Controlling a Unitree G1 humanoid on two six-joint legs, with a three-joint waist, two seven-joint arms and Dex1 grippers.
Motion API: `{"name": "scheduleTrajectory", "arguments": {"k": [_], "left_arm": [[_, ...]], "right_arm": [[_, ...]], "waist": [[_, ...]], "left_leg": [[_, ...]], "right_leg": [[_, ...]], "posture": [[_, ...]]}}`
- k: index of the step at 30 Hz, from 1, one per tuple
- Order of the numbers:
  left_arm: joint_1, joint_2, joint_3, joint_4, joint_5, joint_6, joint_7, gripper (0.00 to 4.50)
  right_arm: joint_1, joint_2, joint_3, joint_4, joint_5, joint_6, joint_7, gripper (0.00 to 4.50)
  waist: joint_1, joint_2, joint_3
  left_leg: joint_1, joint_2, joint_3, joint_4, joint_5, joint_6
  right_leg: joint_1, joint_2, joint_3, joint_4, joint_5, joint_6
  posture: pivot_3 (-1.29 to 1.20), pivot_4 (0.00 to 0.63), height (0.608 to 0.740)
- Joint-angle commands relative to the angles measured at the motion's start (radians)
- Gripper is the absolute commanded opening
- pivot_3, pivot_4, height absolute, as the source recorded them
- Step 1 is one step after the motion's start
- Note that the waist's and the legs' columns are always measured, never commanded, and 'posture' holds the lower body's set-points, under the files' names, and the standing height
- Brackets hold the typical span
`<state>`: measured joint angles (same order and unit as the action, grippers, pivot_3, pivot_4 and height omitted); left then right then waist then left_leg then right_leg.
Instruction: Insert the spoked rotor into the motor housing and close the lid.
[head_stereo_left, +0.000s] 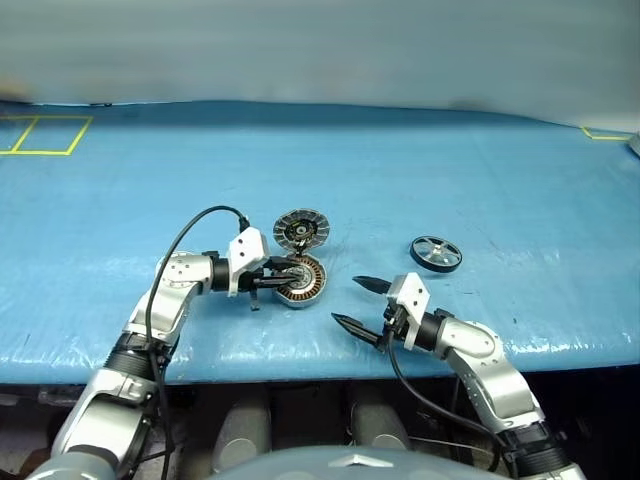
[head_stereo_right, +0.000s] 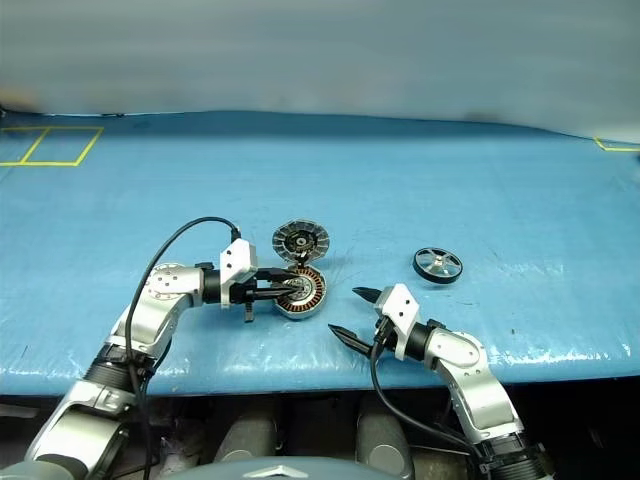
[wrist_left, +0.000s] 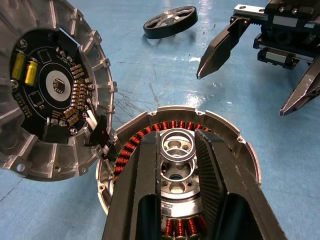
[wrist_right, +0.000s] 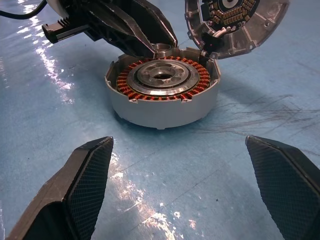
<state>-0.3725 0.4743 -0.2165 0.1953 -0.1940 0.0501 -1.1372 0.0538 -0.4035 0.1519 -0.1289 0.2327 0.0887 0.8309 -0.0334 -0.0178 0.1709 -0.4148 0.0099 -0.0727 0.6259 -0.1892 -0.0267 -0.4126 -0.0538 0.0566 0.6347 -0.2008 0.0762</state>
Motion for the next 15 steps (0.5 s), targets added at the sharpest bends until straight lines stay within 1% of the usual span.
{"name": "scheduleTrajectory", "arguments": {"k": [1, 8, 15], "left_arm": [[-0.022, 0.006, -0.009, -0.001, 0.020, -0.022, -0.006, 0.63], [-0.025, 0.020, -0.008, 0.013, 0.049, -0.034, -0.001, 0.63], [-0.030, 0.011, -0.005, 0.038, 0.069, -0.045, 0.015, 0.63]], "right_arm": [[-0.006, -0.004, 0.000, -0.011, -0.008, -0.042, -0.002, 4.50], [-0.005, -0.004, -0.002, 0.004, -0.018, -0.060, -0.006, 4.50], [-0.011, -0.005, -0.001, 0.015, -0.024, -0.069, -0.002, 4.50]], "waist": [[0.000, 0.000, 0.000], [0.000, 0.000, 0.000], [0.000, 0.000, 0.000]], "left_leg": [[0.000, 0.000, 0.000, 0.000, 0.000, 0.000], [0.000, 0.000, 0.000, 0.000, 0.000, 0.000], [0.000, 0.000, 0.000, 0.000, 0.000, 0.000]], "right_leg": [[0.000, 0.000, 0.000, 0.000, 0.000, 0.000], [0.000, 0.000, 0.000, 0.000, 0.000, 0.000], [0.000, 0.000, 0.000, 0.000, 0.000, 0.000]], "posture": [[0.00, 0.150, 0.740], [0.00, 0.150, 0.740], [0.00, 0.150, 0.740]]}}
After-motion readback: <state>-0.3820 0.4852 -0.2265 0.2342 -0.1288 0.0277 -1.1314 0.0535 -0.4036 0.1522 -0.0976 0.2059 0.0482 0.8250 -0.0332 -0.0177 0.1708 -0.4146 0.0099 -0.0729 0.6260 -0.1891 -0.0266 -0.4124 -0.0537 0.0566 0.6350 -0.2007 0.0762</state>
